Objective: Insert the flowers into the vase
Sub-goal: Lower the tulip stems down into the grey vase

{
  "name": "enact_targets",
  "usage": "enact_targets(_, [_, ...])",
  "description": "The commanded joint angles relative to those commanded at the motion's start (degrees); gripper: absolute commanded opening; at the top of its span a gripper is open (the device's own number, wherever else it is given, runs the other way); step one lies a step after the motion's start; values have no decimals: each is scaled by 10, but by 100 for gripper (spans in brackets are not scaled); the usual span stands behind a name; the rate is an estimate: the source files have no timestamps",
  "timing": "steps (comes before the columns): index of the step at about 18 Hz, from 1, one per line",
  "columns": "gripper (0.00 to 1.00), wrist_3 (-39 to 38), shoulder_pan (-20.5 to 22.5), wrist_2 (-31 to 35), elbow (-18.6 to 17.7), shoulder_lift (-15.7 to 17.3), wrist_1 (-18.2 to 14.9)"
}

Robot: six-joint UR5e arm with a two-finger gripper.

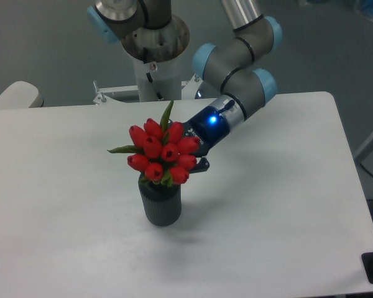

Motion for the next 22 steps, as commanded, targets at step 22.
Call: enact_targets(22, [67,0,4,12,4,-12,2])
